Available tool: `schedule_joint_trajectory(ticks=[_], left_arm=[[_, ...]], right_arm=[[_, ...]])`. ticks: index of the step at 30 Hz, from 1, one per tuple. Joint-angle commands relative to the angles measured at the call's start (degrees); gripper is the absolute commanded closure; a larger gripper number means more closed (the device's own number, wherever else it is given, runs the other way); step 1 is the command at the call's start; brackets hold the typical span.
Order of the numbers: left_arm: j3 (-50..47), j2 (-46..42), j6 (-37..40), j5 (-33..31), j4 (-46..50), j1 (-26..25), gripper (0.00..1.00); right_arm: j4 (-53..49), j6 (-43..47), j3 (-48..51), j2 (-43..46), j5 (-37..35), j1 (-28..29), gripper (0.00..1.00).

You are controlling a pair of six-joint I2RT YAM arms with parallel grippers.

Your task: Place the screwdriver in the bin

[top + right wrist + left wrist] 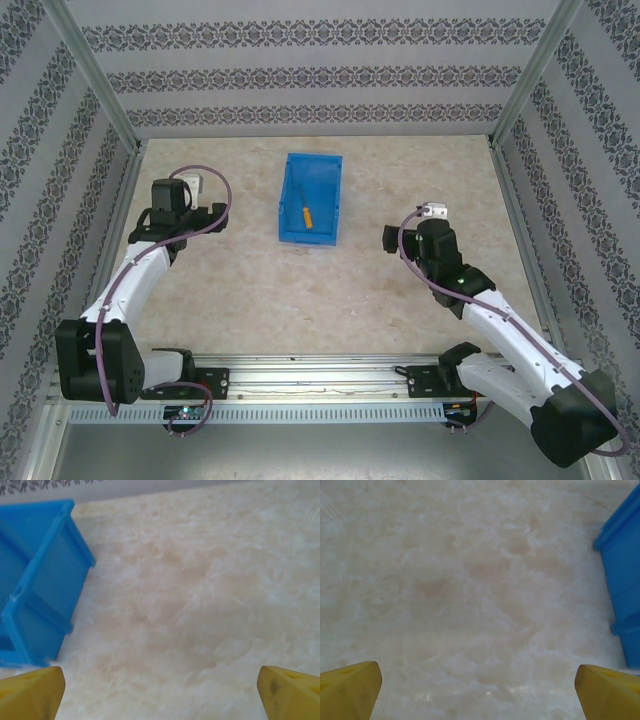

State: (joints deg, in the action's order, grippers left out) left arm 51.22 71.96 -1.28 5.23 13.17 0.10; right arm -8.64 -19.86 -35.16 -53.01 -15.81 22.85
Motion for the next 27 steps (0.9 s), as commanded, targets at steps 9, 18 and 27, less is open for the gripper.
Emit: schedule_joint_trajectory(ticks=[9, 18, 27], left_arm=[[-11.72, -1.33, 0.21, -2.94, -28.56, 0.24, 0.01], [-31.48, -1.92, -0.44, -2.26, -55.21, 0.25, 0.01], [-37.77, 4.60, 1.14, -2.52, -71.17, 0.43, 0.01]], right_arm=[[21.15, 15.59, -0.29, -7.69, 3.23, -10.10, 0.02], [35.22, 20.44, 6.33, -9.53, 7.59, -11.89, 0.02], [44.13, 20.99, 15.95, -7.19, 7.29, -13.62, 0.02]])
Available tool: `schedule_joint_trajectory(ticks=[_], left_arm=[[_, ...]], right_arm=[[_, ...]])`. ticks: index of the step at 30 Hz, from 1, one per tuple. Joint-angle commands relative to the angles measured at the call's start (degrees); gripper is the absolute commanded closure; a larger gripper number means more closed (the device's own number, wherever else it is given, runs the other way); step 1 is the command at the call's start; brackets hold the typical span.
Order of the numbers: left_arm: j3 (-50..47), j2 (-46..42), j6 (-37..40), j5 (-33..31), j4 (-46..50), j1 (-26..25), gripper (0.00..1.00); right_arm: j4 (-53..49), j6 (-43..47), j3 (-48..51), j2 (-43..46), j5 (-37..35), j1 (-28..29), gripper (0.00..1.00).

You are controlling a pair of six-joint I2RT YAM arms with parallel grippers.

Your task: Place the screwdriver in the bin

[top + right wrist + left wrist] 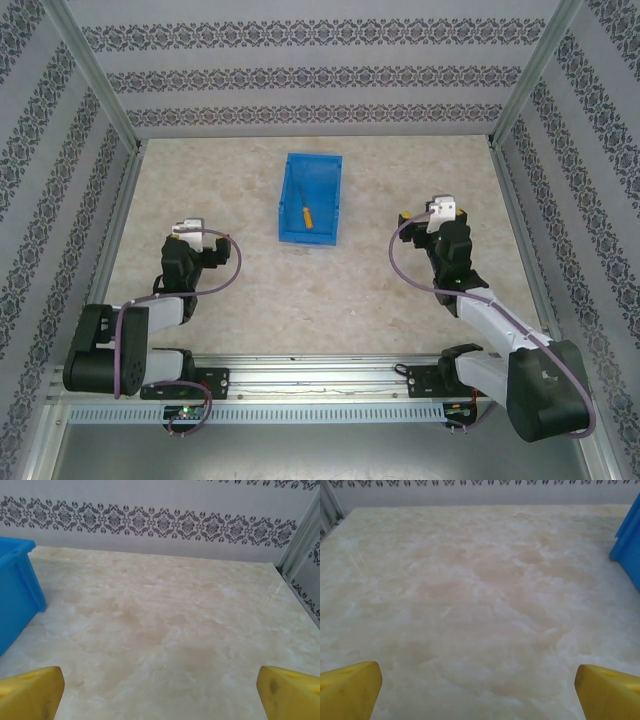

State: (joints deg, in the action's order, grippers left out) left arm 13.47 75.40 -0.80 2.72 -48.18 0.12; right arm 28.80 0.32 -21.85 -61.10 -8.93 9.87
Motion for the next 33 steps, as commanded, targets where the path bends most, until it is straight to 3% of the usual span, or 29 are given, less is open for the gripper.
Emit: schedule_joint_trajectory(ticks=[1, 9, 18, 23, 33], left_arm=[[0.04, 2.01, 0.63, 0.17, -10.66, 0.41, 0.01], [2.02, 10.03, -0.26, -1.89, -13.90, 0.69, 0.01], [2.76, 16.51, -0.79, -3.13, -18.53, 0.85, 0.01], [5.43, 15.74, -1.18, -3.05, -12.02, 0.96, 0.01], [7.44, 15.62, -1.31, -2.93, -8.18, 1.12, 0.01]], right_arm=[[7.58, 1.04, 4.44, 0.99, 0.30, -0.73, 0.02], [11.67, 1.11, 8.39, -0.15, 1.95, -3.99, 0.02], [15.60, 0.48, 7.25, -7.54, 5.55, -7.21, 0.02], [18.28, -0.14, 4.87, -12.94, 7.04, -7.92, 0.02], [25.14, -0.36, 0.41, -26.09, 10.82, -8.55, 0.02]])
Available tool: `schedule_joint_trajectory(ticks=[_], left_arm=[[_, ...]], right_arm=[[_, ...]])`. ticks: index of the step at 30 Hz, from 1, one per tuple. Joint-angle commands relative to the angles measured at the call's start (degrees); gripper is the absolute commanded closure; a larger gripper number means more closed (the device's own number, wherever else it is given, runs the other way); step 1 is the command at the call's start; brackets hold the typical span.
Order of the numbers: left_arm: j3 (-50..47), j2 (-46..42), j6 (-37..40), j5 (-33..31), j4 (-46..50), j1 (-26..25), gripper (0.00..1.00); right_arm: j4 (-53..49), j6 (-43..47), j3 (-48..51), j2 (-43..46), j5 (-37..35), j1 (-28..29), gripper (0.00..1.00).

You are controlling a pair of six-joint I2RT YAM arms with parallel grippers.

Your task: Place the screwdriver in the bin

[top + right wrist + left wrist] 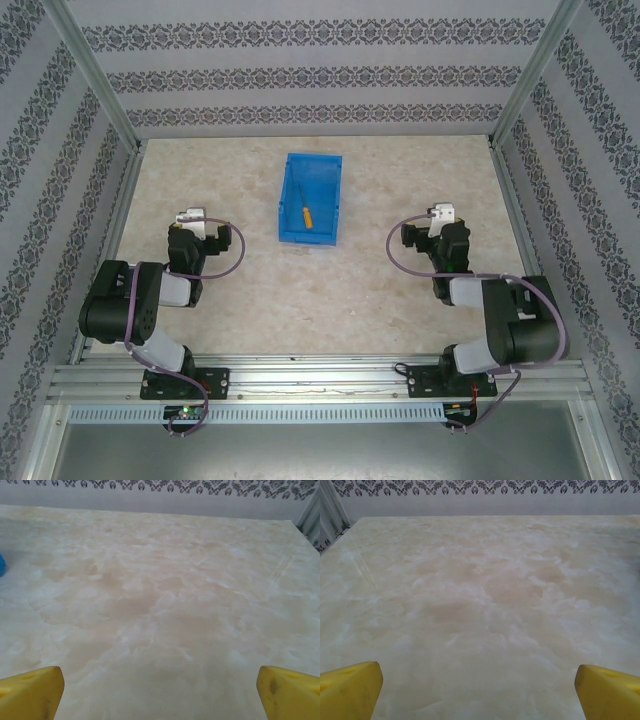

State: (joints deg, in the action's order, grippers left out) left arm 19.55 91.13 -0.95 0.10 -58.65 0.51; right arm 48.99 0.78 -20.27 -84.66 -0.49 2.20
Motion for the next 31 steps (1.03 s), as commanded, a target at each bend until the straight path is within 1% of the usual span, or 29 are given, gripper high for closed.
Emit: schedule_joint_trajectory(ticks=[1, 4, 7, 11, 31], left_arm=[[1.37, 0.00, -1.09, -0.25, 2.06, 0.72, 0.01], [1.67, -0.08, -0.91, -0.06, 2.60, 0.72, 0.01], [1.76, -0.04, -0.81, -0.01, 2.93, 0.72, 0.01], [1.72, -0.07, -0.72, 0.07, 2.89, 0.72, 0.01], [1.78, -0.08, -0.72, 0.17, 2.70, 0.71, 0.01]], right_arm=[[6.43, -1.93, -0.80, -3.08, 3.20, -1.77, 0.02], [4.98, -3.59, -1.17, -2.63, 5.12, -3.55, 0.02], [5.77, -3.62, -0.87, -2.82, 5.08, -3.56, 0.02], [5.11, -3.51, -1.17, -2.72, 2.88, -2.91, 0.02], [4.70, -2.85, -1.35, -2.66, 1.91, -2.27, 0.02]])
